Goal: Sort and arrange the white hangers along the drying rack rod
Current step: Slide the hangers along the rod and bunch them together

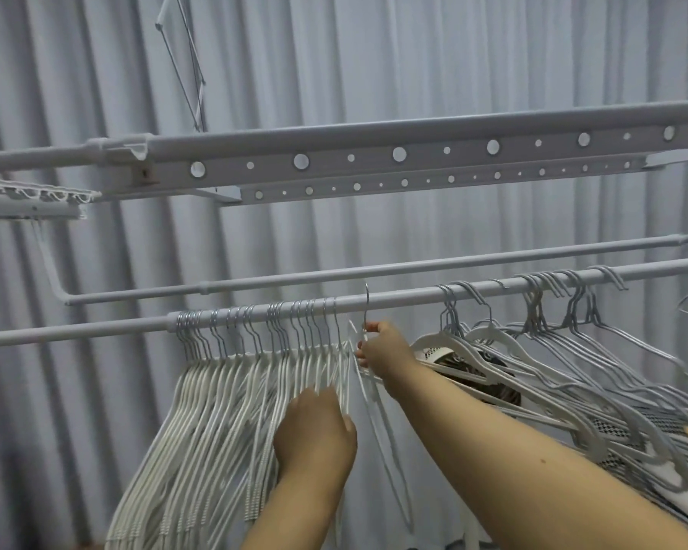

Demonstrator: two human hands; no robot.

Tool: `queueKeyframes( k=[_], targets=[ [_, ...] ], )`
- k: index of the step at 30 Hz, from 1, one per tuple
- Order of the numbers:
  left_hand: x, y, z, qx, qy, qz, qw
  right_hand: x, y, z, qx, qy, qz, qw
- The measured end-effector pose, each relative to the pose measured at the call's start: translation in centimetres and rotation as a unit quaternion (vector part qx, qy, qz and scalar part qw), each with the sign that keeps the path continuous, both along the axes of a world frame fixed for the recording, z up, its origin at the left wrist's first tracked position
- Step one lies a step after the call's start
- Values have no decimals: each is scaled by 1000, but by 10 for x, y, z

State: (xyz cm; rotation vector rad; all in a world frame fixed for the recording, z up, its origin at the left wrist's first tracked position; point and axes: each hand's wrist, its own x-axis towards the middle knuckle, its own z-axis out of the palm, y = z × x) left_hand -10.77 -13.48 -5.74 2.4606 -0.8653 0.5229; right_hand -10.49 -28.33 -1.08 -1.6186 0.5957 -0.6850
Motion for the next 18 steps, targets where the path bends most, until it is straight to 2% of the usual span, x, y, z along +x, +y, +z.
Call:
queueKeyframes(
  k=[7,13,18],
  targets=[
    [2,8,1,6,5,-1,1000,12,12,-14,-93,75,17,993],
    [-1,6,1,-5,-1,-2,1000,1,14,-12,-148,81,28,985],
    [-8,-3,8,-24,-18,6,1000,-31,2,-7,-181,68,-52,980]
  ],
)
